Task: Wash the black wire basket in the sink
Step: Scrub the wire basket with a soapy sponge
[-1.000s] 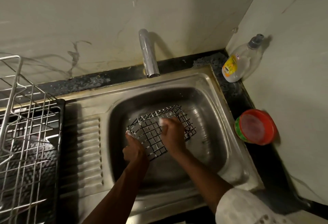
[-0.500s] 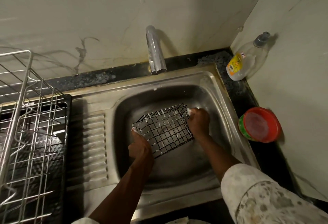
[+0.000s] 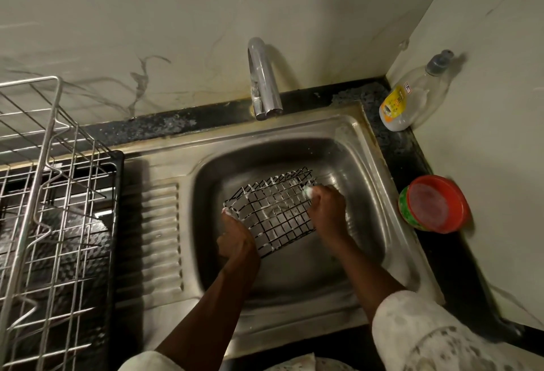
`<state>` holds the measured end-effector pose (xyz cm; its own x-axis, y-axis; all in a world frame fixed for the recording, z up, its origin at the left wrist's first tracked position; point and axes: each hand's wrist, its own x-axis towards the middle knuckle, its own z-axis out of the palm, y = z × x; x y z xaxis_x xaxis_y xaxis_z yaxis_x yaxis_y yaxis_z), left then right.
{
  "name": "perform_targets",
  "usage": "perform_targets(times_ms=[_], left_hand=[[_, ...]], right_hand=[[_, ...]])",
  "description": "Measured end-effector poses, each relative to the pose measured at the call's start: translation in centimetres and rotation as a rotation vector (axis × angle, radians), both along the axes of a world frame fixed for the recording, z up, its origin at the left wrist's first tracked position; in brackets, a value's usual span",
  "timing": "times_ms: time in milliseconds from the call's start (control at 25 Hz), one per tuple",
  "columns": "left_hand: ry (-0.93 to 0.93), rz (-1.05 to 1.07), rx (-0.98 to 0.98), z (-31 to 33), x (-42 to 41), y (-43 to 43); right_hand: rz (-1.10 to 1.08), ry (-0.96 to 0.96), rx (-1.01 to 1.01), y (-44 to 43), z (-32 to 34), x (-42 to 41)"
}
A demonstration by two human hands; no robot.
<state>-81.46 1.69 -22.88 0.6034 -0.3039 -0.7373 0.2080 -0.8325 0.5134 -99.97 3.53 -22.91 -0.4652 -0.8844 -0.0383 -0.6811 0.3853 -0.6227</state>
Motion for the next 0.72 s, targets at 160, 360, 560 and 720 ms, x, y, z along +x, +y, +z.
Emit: perform_targets(times_ms=[160,360,560,720], left_hand=[[-0.004,-0.039,0.016,1.4,-0.5,-0.1],[-0.053,-0.123,0.018,1.8,-0.3,-0.1],[-0.023,-0.034,0.014,1.5,0.1,-0.1],[-0.029,-0.051,0.017,1.2,0.1,-0.2]], right_hand=[[-0.1,0.117,0.029,-0.7,-1.2,-0.7],[-0.42,-0.058,0.088,0.3,-3.2,-1.2],[-0.113,0.062,0.051,0.9,-0.6,0.3],[0.255,0.002,-0.186,4.3,3.2,8.1]])
